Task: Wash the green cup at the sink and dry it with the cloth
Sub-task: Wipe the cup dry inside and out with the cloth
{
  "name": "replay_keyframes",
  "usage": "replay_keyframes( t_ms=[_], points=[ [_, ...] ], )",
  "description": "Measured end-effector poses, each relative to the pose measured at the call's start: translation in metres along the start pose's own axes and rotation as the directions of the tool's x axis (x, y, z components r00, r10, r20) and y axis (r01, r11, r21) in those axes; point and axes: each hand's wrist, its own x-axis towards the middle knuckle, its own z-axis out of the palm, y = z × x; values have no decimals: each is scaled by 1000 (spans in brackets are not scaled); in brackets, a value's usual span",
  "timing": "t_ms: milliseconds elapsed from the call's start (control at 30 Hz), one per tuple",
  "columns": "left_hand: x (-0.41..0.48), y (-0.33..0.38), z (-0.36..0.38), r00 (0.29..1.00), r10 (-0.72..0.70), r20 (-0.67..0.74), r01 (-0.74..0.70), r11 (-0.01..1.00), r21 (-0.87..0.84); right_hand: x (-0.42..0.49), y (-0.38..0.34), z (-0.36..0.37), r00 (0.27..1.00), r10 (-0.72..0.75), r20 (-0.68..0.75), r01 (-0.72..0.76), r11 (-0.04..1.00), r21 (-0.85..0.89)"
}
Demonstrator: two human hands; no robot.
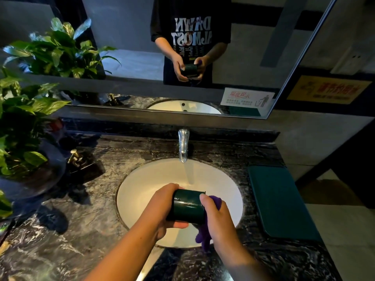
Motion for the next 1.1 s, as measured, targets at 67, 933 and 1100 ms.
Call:
replay_keyframes(
  t_ms=[67,933,1100],
  points=[
    [0,-5,5,992,110,-61,-109,994,20,-1,5,3,999,43,5,-44,997,57],
    [3,-7,-6,710,646,281,-696,705,136,3,-28,-12,999,-43,-14,44,984,172],
    [5,5,-10,972,107,208,-71,982,-174,6,-23,-19,842,-525,127,532,764,-365]
  ],
)
